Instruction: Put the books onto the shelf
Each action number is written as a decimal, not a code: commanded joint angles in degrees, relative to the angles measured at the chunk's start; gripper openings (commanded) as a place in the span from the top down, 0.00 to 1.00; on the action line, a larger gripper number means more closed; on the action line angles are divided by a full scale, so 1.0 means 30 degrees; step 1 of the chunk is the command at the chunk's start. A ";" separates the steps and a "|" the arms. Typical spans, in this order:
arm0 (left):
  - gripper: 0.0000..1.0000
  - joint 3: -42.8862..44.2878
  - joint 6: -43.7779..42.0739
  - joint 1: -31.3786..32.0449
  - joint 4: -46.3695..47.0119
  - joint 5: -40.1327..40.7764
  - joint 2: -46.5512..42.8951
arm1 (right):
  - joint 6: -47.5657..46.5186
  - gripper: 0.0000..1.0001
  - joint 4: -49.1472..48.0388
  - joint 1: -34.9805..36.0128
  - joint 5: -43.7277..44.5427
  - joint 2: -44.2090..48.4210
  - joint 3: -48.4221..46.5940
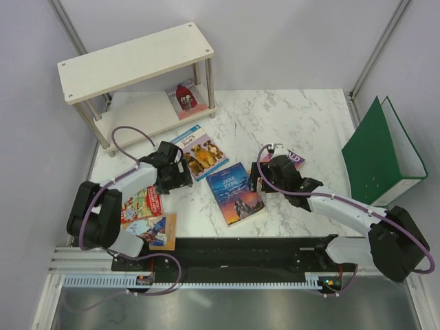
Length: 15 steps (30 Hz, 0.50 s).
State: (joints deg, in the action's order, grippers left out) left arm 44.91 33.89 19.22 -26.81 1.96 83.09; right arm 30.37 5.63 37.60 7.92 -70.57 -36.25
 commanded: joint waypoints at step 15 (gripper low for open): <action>0.00 0.1028 -0.0721 0.0915 -0.1673 -0.1326 0.0287 | 0.1009 0.32 -0.2812 0.0531 -0.3958 -0.1320 0.1390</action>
State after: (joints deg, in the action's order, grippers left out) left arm 49.76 32.56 19.86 -32.01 1.93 88.92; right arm 31.79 2.85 38.54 0.51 -71.81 -32.27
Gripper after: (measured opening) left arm 0.996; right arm 0.706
